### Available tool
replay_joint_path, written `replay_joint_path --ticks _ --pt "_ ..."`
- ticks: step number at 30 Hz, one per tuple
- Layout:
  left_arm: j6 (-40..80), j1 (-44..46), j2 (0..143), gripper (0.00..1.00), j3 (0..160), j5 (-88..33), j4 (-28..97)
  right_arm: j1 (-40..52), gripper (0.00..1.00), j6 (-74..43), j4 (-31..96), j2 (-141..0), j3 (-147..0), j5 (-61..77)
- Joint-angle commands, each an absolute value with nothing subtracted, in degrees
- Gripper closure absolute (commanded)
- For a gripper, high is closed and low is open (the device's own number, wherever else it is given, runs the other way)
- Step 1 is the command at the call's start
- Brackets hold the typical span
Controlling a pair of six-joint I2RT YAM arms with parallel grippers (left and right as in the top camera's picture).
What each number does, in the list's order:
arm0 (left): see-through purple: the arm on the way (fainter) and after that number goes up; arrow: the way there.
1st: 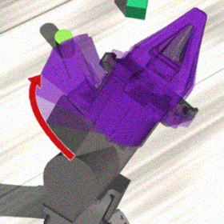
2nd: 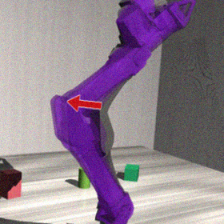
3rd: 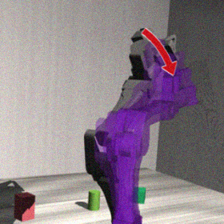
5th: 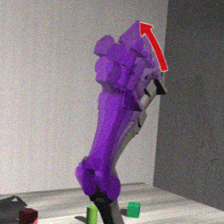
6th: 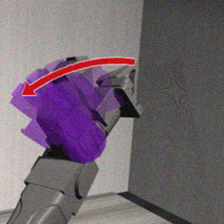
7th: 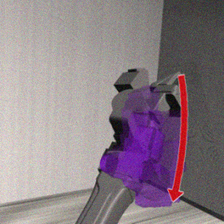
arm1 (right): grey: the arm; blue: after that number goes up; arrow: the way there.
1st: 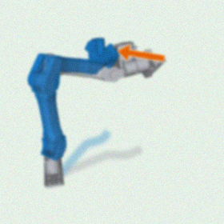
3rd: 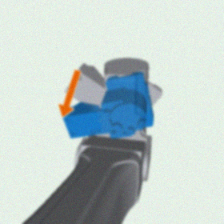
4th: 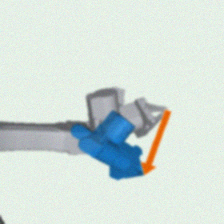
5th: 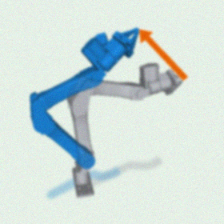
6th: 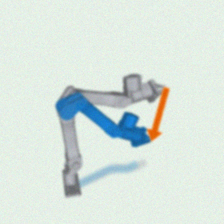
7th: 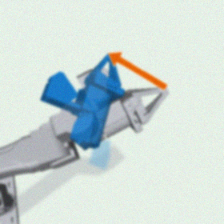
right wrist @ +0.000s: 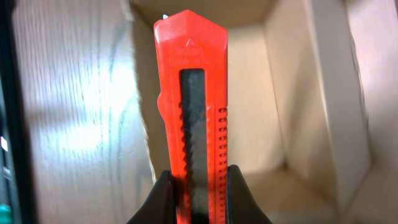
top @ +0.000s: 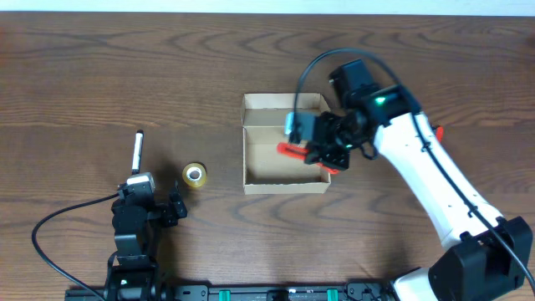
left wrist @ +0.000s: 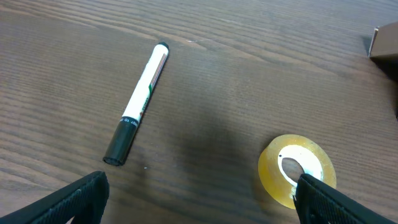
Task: Pack container
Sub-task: 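Carry the box cutter into the cardboard box and lower it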
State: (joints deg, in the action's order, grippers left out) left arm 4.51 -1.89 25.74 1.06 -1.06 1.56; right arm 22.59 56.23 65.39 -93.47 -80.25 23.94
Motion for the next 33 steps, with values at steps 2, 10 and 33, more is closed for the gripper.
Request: replay_joint_path --ticks 2,10,33 --pt "4.73 -2.24 25.76 0.05 0.30 -1.06 4.29 26.41 0.99 64.84 63.37 -92.90 -80.64 22.65" --pt "4.73 -2.24 25.76 0.05 0.30 -1.08 4.29 27.33 0.99 64.79 56.38 -93.14 -80.64 22.22" --pt "4.73 -2.24 25.76 0.05 0.27 -1.06 4.27 27.42 0.99 64.79 54.78 -111.50 -80.64 16.10"
